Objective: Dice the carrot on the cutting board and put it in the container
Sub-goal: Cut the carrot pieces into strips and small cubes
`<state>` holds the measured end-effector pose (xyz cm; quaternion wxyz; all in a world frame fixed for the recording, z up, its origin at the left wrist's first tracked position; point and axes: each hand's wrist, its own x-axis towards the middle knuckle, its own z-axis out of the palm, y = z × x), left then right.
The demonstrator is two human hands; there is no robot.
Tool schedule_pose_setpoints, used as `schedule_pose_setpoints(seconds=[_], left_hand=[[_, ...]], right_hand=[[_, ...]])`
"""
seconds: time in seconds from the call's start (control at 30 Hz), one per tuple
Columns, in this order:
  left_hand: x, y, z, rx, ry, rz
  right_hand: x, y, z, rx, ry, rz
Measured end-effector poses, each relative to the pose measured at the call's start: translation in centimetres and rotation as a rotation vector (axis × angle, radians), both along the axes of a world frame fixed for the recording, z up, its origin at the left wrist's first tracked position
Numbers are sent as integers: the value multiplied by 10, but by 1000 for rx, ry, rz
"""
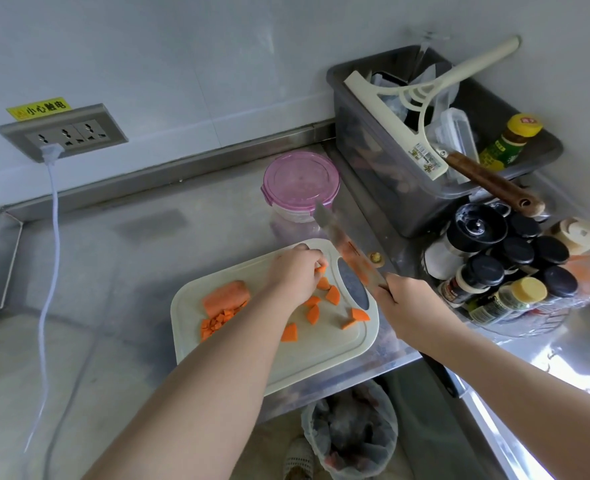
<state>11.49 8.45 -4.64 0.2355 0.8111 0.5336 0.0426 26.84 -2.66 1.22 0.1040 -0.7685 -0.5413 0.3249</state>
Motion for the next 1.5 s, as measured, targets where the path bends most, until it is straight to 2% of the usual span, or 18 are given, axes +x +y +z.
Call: schedule_pose_setpoints(seconds=[0.17, 0.33, 0.43, 1.03, 1.23, 1.5], left_hand=[[-39, -15, 19, -196, -248, 111], [-75, -50, 13, -429, -213, 200], [-74, -65, 6, -457, -208, 247], [-59, -65, -4, -223, -48, 210], [-42, -30, 7, -15, 4, 301], [-14, -12, 2, -45, 193, 395]], right_hand=[[-7, -1, 4, -6, 24, 13], [-14, -4, 0, -6, 32, 37], [-18, -5, 0, 2, 16, 58], [-15, -11, 9, -12, 23, 57], [-11, -7, 9, 6, 34, 19], [-6, -7, 10, 7, 46, 14]])
